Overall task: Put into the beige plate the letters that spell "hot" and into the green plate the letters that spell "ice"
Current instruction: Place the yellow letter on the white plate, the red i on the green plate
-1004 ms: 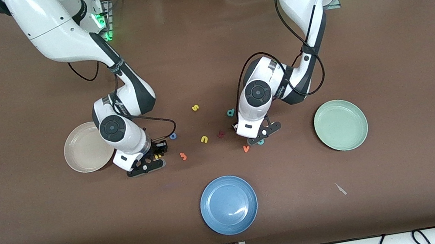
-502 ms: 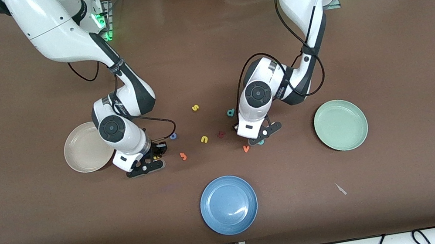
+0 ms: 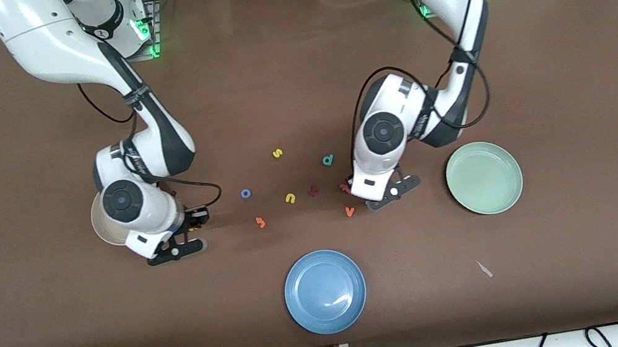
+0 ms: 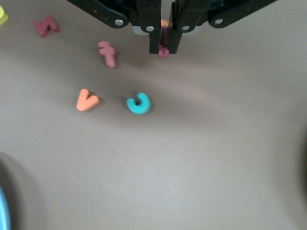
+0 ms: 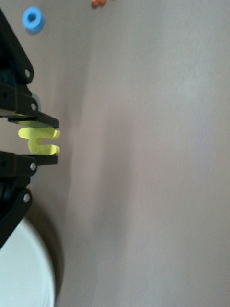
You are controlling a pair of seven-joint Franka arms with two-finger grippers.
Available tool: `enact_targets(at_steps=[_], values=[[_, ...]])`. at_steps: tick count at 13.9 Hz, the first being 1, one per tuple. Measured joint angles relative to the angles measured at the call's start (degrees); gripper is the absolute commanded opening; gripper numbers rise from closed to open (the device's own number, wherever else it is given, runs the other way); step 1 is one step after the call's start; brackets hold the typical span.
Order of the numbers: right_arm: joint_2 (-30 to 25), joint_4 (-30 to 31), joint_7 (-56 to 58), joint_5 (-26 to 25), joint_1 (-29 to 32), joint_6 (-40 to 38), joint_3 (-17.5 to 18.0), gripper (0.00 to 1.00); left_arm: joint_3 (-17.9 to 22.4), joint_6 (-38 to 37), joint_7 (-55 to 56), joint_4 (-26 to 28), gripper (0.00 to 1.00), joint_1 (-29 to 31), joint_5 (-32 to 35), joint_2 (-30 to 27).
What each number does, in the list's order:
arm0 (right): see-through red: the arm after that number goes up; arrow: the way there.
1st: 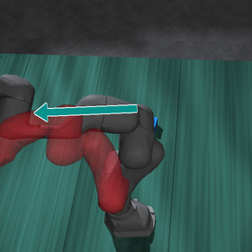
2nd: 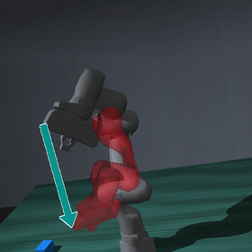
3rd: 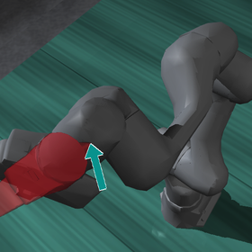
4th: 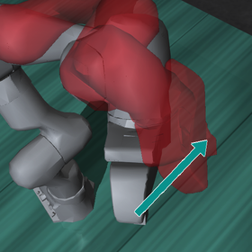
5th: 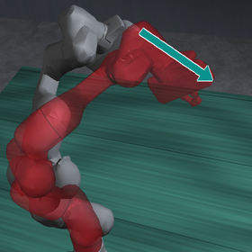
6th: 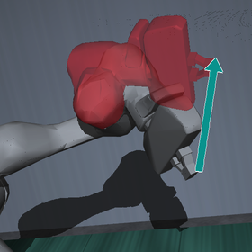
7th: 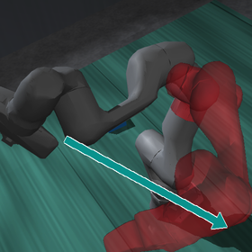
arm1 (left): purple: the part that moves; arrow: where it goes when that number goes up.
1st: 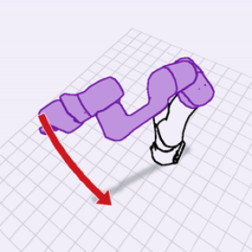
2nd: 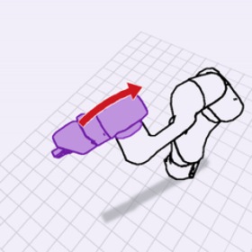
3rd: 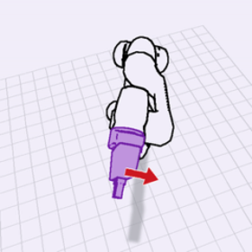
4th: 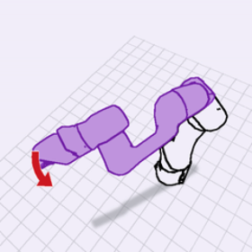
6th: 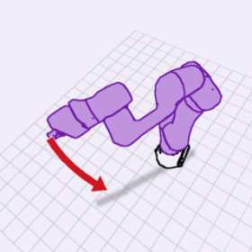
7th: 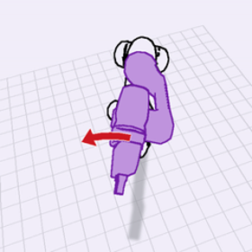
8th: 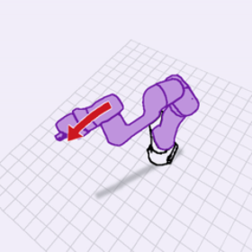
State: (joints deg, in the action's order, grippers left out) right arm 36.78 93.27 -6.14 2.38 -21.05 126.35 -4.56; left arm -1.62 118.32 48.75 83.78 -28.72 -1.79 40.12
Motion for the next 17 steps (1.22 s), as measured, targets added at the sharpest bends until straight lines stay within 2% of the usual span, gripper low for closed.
enact_targets(at_steps=[4, 8, 9, 10, 11, 12, 15, 17], values=[[-5.99, 8.97, 6.78, 0.02, 0.14, 1.45, -4.79, 0.12, 0.23, -4.24, -13.8, -0.05, 0.0, 6.55, 0.55, -2.89], [-12.49, 20.51, 12.56, 0.1, 0.44, 7.37, -8.55, 0.14, 0.26, -5.27, -25.65, 0.6, 0.0, 12.54, 6.92, -2.83], [-13.84, 23.41, 13.98, 0.1, 0.45, 9.89, -9.23, 0.19, 0.26, -5.41, -27.83, 0.97, 0.0, 13.83, 8.49, -2.66], [-14.79, 26.08, 15.41, 0.1, 0.46, 12.76, -9.93, 0.55, 0.26, -5.42, -29.67, 1.52, 0.0, 15.28, 10.25, -2.39], [-15.36, 28.33, 16.38, 0.21, 0.48, 15.58, -10.5, 1.0, 0.26, -5.42, -31.62, 1.99, 0.0, 16.73, 11.13, -2.01], [-15.57, 29.91, 16.57, 1.33, 0.51, 17.61, -10.77, 1.0, 0.25, -5.42, -33.56, 2.37, 0.0, 18.03, 11.26, -1.57], [-15.68, 30.82, 17.61, 12.98, 0.25, 18.45, -10.33, 1.0, 0.22, -4.77, -35.72, 4.7, 0.0, 19.77, 11.26, -0.38], [-16.01, 30.69, 15.89, 16.16, -0.01, 18.38, -8.98, 1.0, 0.21, 0.64, -35.76, 8.26, 0.0, 19.93, 11.26, 0.63]])
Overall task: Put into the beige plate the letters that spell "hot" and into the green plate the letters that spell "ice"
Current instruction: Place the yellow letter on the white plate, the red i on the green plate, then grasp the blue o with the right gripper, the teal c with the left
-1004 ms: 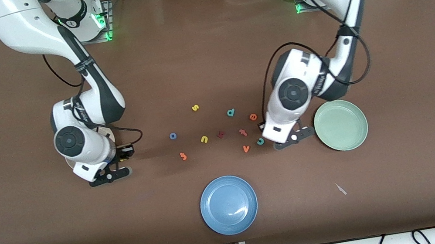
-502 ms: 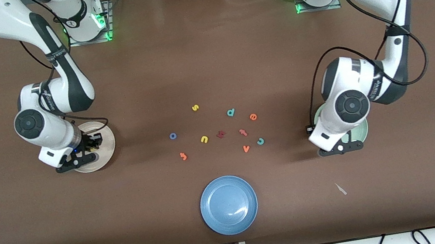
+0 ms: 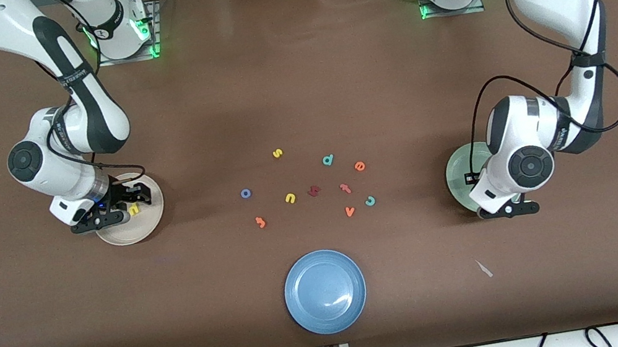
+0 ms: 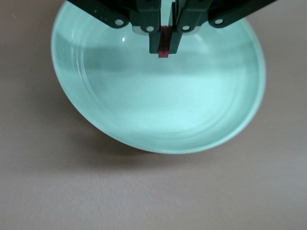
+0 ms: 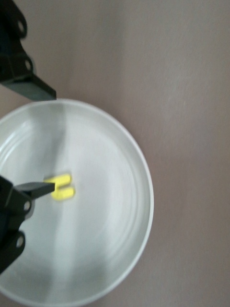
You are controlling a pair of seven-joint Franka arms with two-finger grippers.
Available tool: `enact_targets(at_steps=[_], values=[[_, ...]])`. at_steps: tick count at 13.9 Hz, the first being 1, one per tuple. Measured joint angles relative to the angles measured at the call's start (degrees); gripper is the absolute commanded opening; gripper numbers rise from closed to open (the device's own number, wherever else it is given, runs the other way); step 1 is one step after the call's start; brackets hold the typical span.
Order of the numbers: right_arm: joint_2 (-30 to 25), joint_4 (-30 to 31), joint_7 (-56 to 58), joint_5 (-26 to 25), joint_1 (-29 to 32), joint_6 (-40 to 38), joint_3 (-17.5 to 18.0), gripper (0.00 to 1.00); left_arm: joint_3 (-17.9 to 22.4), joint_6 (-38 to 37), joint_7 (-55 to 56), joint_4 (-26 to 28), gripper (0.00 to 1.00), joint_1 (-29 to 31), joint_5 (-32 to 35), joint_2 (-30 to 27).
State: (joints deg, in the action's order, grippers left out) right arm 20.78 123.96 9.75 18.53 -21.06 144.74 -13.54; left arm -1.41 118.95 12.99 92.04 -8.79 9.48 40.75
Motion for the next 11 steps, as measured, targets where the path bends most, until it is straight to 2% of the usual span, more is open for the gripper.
enact_targets(at_steps=[1, 2, 3, 4, 7, 11], values=[[-0.27, -0.01, -2.97, 0.25, -0.09, -0.01, 1.14, 1.0, 0.0, 3.77, 0.0, 2.05, 0.0, 0.03, 0.0, 0.45], [-0.51, -0.14, -6.41, 0.31, -0.19, -0.01, 2.71, 1.0, 0.02, 5.38, -0.01, 2.99, 0.24, 0.05, 0.11, 0.45], [-0.65, -0.44, -10.25, 0.32, -0.45, 0.0, 4.32, 1.0, 0.0, 5.55, -0.06, 3.14, 0.88, 0.08, 0.11, 0.07], [-0.68, -0.88, -14.19, 0.32, -1.3, 0.03, 5.55, 1.0, -0.01, 6.05, -0.08, 3.25, 1.0, 0.09, 0.11, 0.13], [0.09, -2.97, -23.74, 0.31, -6.22, 0.02, 6.47, 1.0, -0.04, 6.31, -0.12, 3.25, 1.0, 0.41, 0.11, -0.05], [4.75, -7.77, -29.66, 0.17, -11.22, 0.03, 6.5, 1.0, -0.96, 3.33, -0.12, 2.35, 1.0, 0.42, 0.11, -2.82]])
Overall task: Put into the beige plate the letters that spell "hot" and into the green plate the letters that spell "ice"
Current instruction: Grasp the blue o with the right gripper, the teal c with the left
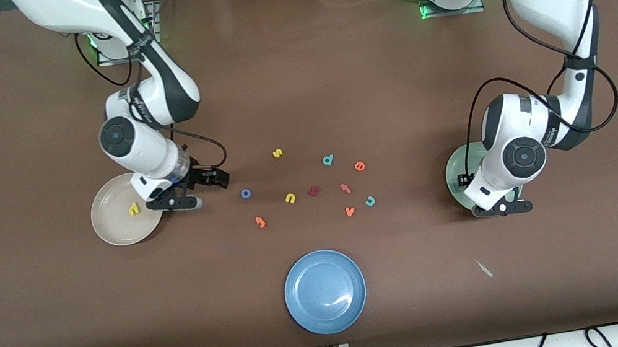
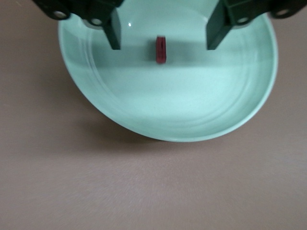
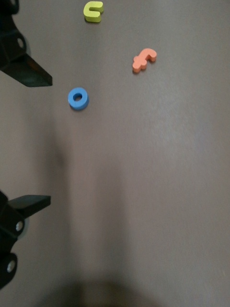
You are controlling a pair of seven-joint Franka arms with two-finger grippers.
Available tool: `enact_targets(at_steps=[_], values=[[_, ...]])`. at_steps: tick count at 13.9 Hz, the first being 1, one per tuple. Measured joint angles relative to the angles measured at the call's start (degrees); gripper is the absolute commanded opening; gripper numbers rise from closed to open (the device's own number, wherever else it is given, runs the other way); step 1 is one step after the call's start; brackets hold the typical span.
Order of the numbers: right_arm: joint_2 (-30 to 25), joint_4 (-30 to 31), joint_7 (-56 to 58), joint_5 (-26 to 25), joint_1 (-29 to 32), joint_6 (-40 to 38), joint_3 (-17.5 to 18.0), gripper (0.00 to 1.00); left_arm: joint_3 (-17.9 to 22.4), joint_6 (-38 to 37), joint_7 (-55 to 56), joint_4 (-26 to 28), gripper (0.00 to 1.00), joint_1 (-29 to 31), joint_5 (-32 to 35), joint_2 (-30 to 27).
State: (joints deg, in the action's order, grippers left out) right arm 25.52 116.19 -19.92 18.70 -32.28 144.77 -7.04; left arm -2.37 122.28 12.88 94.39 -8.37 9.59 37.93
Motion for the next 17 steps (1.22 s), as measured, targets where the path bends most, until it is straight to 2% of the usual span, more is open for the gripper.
enact_targets(at_steps=[2, 6, 8, 10, 15, 17], values=[[2.8, -2.33, -2.19, -0.86, -1.24, 0.02, -0.02, 1.0, -2.73, -2.52, 0.01, -1.01, 1.0, 0.11, -0.01, -2.65], [7.51, -7.81, -10.85, -7.06, -3.38, 0.01, -0.01, 1.0, -9.32, -3.25, 0.41, -2.87, 1.0, -0.84, -3.35, -4.1], [9.4, -9.74, -12.04, -7.64, -4.29, 0.0, -0.02, 1.0, -9.71, -3.16, 0.91, -3.66, 1.0, -2.78, -6.89, -3.5], [10.77, -10.64, -12.23, -7.67, -4.79, 0.0, -0.03, 0.99, -9.72, -3.04, 6.22, -5.65, 1.0, -4.77, -9.79, -2.01], [12.36, -11.72, -12.31, -7.77, -4.89, 0.0, -0.05, 0.79, -9.7, -1.93, 20.31, -12.73, 1.0, -8.17, -10.3, 3.35], [12.42, -11.86, -12.32, -7.78, -4.95, -0.03, -0.05, 0.77, -9.66, 0.82, 26.1, -13.67, 1.0, -8.83, -10.3, 5.05]])
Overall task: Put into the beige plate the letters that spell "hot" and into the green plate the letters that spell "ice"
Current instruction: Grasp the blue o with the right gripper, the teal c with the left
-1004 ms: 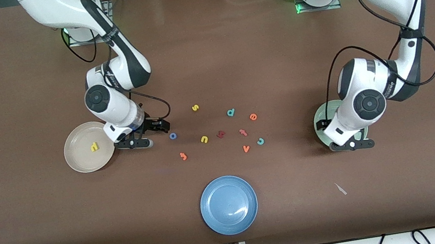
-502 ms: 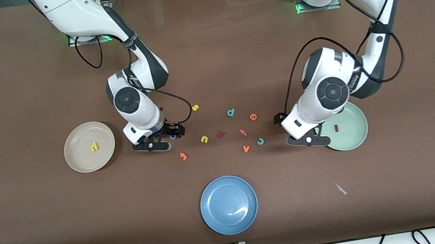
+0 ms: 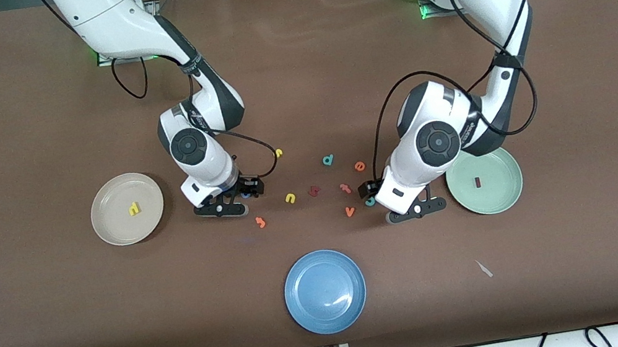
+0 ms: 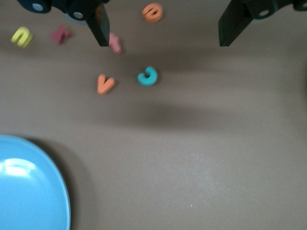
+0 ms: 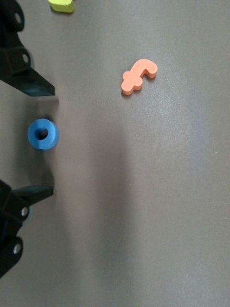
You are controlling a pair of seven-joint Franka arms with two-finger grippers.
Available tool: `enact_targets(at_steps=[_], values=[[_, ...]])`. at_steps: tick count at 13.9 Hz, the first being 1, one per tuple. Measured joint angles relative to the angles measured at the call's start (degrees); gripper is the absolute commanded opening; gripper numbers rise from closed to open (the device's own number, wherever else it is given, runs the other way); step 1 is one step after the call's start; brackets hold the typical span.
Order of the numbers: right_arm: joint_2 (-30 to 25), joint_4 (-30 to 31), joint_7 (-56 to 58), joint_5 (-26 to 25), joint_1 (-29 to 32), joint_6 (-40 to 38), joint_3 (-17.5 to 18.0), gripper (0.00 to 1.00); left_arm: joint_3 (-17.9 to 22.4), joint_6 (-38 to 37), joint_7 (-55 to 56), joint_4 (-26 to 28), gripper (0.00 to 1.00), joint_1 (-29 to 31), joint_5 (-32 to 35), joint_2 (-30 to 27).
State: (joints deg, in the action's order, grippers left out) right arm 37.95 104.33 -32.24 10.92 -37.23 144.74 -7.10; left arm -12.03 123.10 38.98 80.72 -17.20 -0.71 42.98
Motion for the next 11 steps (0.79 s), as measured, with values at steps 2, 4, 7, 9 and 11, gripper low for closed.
enact_targets(at_steps=[2, 4, 7, 9, 11], values=[[0.01, -0.01, -0.03, -0.01, -0.05, -0.05, 0.0, 0.73, 0.1, 1.7, 4.51, -0.11, 0.9, -0.77, 0.0, 1.46], [0.06, -0.01, -0.03, -0.01, -0.1, -0.22, 0.0, 0.7, 0.26, 3.21, 8.65, -0.14, 0.82, -1.42, 0.01, 2.66], [0.11, -0.01, -0.05, -0.01, -0.2, -0.29, 0.0, 0.61, 0.59, 4.62, 13.98, -0.19, 0.63, -1.99, 1.23, 3.85], [0.11, -0.01, -0.07, -0.02, -0.22, -0.3, -0.01, 0.52, 0.66, 4.78, 16.46, -0.21, 0.59, -2.47, 3.62, 4.62], [0.07, -0.03, -0.07, -0.12, -0.23, -0.3, -0.06, 0.43, 0.69, 4.82, 18.79, -0.21, 0.6, -3.0, 5.04, 5.47]])
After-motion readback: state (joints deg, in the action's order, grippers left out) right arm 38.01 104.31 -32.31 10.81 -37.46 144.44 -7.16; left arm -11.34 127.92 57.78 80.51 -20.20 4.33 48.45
